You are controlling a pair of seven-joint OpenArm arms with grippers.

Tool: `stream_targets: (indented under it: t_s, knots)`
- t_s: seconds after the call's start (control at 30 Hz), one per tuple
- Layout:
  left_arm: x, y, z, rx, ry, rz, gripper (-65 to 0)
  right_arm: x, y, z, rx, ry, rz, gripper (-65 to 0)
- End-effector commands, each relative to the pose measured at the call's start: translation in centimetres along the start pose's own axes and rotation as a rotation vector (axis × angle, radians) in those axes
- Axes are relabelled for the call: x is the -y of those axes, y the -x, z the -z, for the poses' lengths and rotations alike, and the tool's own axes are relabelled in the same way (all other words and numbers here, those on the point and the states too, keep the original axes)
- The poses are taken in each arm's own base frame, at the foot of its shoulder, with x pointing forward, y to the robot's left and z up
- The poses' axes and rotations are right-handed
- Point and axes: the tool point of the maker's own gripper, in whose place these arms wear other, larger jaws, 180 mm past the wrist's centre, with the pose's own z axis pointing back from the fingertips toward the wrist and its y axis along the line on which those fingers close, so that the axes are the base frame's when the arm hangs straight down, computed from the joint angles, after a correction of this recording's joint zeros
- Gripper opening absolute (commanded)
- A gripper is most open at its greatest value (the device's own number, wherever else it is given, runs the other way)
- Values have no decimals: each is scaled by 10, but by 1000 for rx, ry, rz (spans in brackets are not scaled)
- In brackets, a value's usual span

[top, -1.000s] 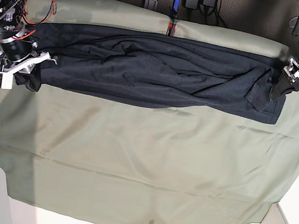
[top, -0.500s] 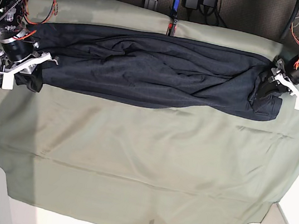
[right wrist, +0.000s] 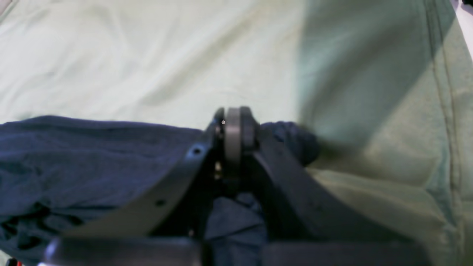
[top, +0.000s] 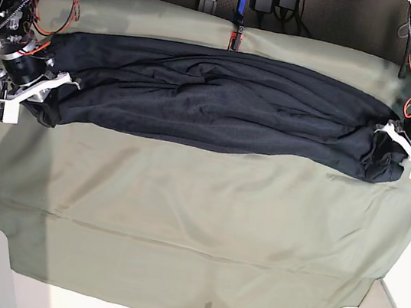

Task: Fold the T-shirt properly
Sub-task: 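Carry the left gripper's end across the strip toward the right gripper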

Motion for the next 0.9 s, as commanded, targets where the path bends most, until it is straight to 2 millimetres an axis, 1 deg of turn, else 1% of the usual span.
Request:
stream_targets:
  t_s: [0.0,0.07,0.1,0.17,0.2,0.23,0.33,0.4,0.47,0.53,0.63,0.7,0.73,0.8,0.87]
  knots:
    - [-13,-31,-4,67,-27,51,-650,0,-15,-2,48,-8,-16,-650]
    - [-31,-45,-6,73,-100,86,-650,0,-15,-2,49,-8,-16,-650]
    - [-37,-51,-9,73,-115,103,-650,0,-15,-2,49,-7,-16,-650]
    - [-45,-58,-14,71,-130,129,-650,0,-15,-2,48,-7,-16,-650]
    - [-49,-58,-16,55,-134,140,-650,0,-15,-2,49,-7,-16,-650]
    - [-48,-57,-18,38,-122,156,-650,0,-15,-2,50,-8,-16,-650]
    - [-32,-54,-21,33,-50,137,-650,0,-14,-2,47,-7,-15,-650]
    - [-9,-52,-24,42,10,122,-650,0,-14,-2,46,-7,-15,-650]
    - [22,-52,-27,55,69,148,-650,0,-15,-2,49,-8,-15,-650]
    - [59,-55,-31,87,131,195,-650,0,-16,-2,51,-8,-16,-650]
    - [119,-52,-37,95,244,272,-650,0,-15,-2,48,-7,-16,-650]
    - [156,-42,-37,74,331,313,-650,0,-15,-2,49,-8,-16,-650]
    - [172,-34,-35,56,369,334,-650,0,-15,-2,49,-8,-15,-650]
    - [196,-16,-29,4,426,392,-650,0,-15,-2,48,-7,-16,-650]
    - [213,0,-23,-40,460,460,-650,0,-15,-2,48,-7,-16,-650]
